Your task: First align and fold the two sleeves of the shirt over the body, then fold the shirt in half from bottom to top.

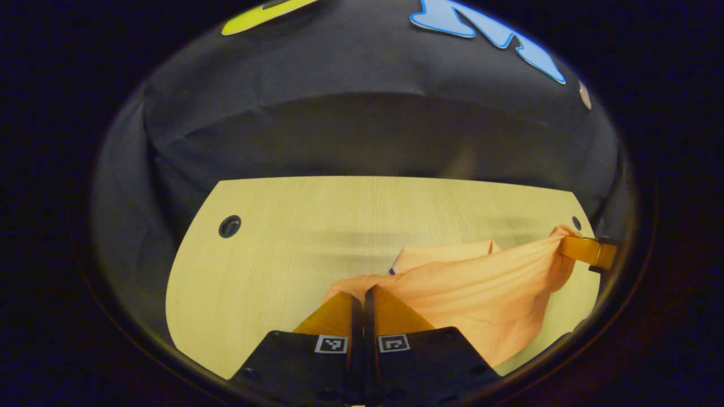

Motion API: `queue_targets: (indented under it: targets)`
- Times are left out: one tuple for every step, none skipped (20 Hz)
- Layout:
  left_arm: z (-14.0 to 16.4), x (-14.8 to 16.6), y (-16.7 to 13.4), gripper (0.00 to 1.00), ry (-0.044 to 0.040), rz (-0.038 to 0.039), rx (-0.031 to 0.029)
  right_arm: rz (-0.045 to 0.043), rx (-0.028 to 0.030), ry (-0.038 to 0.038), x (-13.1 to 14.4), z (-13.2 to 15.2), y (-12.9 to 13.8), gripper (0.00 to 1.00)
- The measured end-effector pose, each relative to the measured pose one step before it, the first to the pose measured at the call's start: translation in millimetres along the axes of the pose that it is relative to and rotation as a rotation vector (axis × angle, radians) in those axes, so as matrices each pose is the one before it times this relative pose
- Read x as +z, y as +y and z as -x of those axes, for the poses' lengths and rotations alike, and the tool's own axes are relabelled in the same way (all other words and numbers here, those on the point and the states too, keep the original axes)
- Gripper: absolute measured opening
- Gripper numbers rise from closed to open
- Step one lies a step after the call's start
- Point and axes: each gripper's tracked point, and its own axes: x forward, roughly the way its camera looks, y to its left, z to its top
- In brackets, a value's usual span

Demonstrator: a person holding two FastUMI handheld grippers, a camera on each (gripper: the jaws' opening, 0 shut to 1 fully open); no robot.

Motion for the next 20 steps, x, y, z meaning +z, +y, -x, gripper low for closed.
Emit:
queue_targets:
  targets:
    - [-6.28, 3.97, -1.48, 0.05, -0.01424, 0.00118, 0.00187, 0.00412, -0.00600, -0.01460, 4.42, -9.02, -0.52, 0.00]
    - [-7.02, 5.02, -1.83, 0.05, -0.01411, -0.00810, 0.00293, 0.00413, -0.00420, -0.01355, 4.13, -7.67, -0.04, 0.00]
    - [-5.37, 1.93, -2.52, 0.05, -0.00894, -0.01962, 0.00865, 0.00331, 0.00111, -0.00411, 2.37, -11.05, 2.65, 0.00]
    - [-1.78, -2.04, -2.05, 0.05, 0.00146, -0.01802, 0.00930, 0.00296, 0.00240, 0.00585, -0.91, -7.56, 1.38, 0.00]
    - [-2.22, -0.45, -2.12, 0.05, 0.00506, -0.01022, 0.00385, -0.00283, 0.00043, 0.00443, -2.31, -5.63, -0.38, 0.00]
    - [-3.01, -2.59, -4.13, 0.06, 0.00719, -0.00125, -0.00090, -0.00204, -0.00166, 0.00561, -2.04, -4.54, -2.39, 0.00]
    - [-1.12, -1.63, -0.46, 0.05, 0.00838, 0.00166, -0.00737, -0.00482, 0.00983, 0.00419, -1.71, -2.44, 1.35, 0.00]
    - [-0.28, -1.14, 3.89, 0.07, 0.00469, 0.00665, 0.00035, -0.00453, 0.01721, 0.00130, -0.59, -1.42, 2.55, 0.04]
    - [-4.46, 0.52, -1.05, 0.11, 0.00133, 0.01287, -0.00675, -0.00082, 0.00662, 0.00386, -1.41, -1.64, -0.87, 0.06]
    - [-2.02, -5.26, -0.58, 0.23, 0.00364, 0.01057, -0.00693, 0.00201, 0.00402, -0.00378, -0.16, -0.05, -0.86, 0.07]
    - [2.63, -0.47, 1.10, 0.35, 0.00213, 0.00472, 0.00470, 0.00308, 0.00312, -0.00285, 2.00, 4.25, -0.60, 0.10]
    - [0.86, 0.62, -0.08, 0.48, -0.00166, 0.00601, -0.00084, 0.00382, -0.00195, -0.00182, 0.82, 1.48, -2.20, 0.29]
    - [3.74, -0.25, -1.03, 0.46, -0.00177, 0.00611, -0.00106, 0.00427, -0.00604, -0.00140, 0.68, 3.69, -2.35, 0.49]
    - [2.53, 0.36, -0.66, 0.55, 0.00272, 0.00457, -0.00277, -0.00293, -0.00086, -0.00034, 0.21, 5.06, -0.78, 0.70]
    - [6.16, -0.75, -0.47, 0.64, 0.00142, 0.00311, -0.00438, -0.00728, 0.00349, -0.00070, 0.28, 3.56, 1.07, 0.72]
    - [7.43, 0.81, 0.75, 0.74, -0.00846, 0.00058, -0.00455, -0.00671, 0.00411, -0.00587, -0.41, 6.89, -0.68, 0.73]
    - [6.17, -0.06, 0.75, 0.70, -0.00842, -0.00252, -0.00234, -0.00377, 0.00168, -0.00758, -0.76, 8.88, -0.33, 0.73]
    - [9.35, 1.42, -0.80, 0.69, -0.00838, -0.00325, -0.00404, 0.00011, 0.00178, -0.00915, -0.54, 10.28, -0.68, 0.72]
    - [14.82, 1.03, -2.37, 0.69, -0.01137, 0.00024, -0.00631, 0.00120, 0.00296, -0.00923, -1.19, 10.03, -1.31, 0.66]
    - [13.55, 1.10, -2.50, 0.70, -0.01225, 0.00233, -0.00892, 0.00157, 0.00752, -0.00847, -0.60, 12.83, 0.65, 0.72]
